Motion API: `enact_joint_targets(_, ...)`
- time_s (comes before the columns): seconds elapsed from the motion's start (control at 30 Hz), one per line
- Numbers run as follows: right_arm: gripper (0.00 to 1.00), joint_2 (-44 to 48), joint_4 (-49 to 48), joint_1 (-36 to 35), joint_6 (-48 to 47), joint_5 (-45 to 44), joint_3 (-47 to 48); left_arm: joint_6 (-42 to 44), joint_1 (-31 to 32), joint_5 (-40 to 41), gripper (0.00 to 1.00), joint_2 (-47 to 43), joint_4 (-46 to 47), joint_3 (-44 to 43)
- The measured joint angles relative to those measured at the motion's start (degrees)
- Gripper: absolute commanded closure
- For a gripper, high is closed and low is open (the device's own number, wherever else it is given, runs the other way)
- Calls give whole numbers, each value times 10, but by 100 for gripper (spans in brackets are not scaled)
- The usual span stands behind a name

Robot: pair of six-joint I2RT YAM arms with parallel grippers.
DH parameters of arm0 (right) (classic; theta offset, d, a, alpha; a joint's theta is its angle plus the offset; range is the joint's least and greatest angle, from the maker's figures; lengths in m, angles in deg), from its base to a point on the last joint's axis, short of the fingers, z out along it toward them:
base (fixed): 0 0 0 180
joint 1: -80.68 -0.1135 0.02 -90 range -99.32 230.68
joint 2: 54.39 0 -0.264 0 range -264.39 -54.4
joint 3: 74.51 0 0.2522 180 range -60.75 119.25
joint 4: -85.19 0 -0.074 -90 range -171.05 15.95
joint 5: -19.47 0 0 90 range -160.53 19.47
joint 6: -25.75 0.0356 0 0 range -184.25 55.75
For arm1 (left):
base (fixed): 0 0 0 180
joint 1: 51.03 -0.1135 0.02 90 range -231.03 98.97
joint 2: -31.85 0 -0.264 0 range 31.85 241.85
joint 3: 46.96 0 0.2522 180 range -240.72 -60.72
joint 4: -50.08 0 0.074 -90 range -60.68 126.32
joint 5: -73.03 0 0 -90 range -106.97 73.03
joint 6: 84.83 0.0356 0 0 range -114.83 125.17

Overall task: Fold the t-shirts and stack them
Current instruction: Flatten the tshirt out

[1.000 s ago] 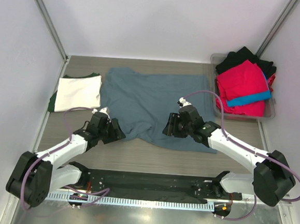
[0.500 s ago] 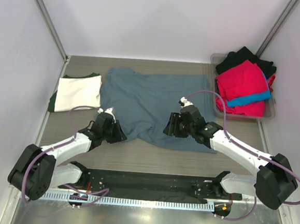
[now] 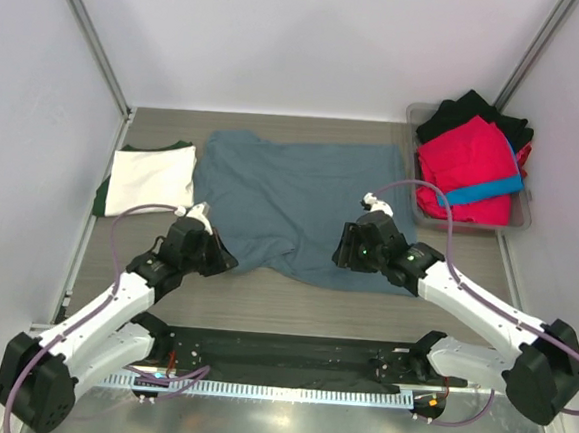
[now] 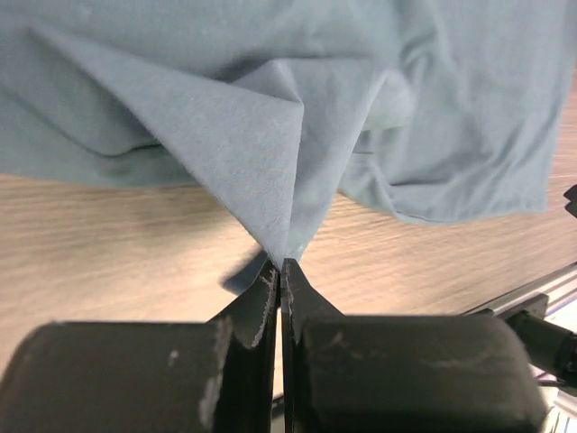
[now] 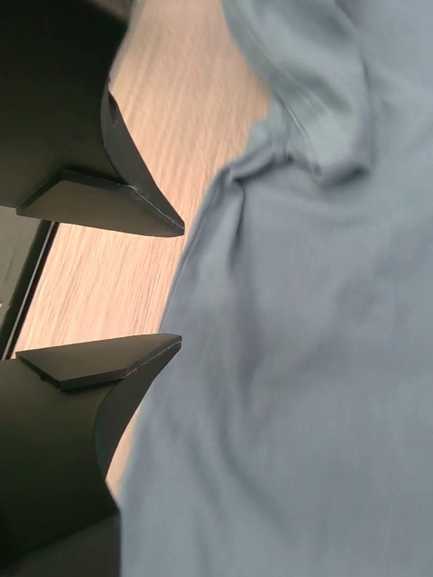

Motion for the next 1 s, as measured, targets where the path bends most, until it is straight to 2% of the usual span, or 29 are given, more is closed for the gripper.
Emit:
enact_joint_targets(0.13,46,56,63,0,33,-83,-12,-12,0,14,100,-44,-67,-30)
enact_joint_targets(0.33,47,139,148,16,138,-189,-71,-38,0,22,100,-119,-146,-56)
enact_joint_targets(0.6,48,160,219,77,261,-256,-107,-80,0,59,100,-202,-229,-59)
enact_joint_targets(0.8,45,198,230,143,293,-281,-120,-117,0,112,100,-256,-285,-60)
enact_joint_targets(1.0,45,184,227,168,301,-282,-127,-136,0,167,100,-291,-331,-81)
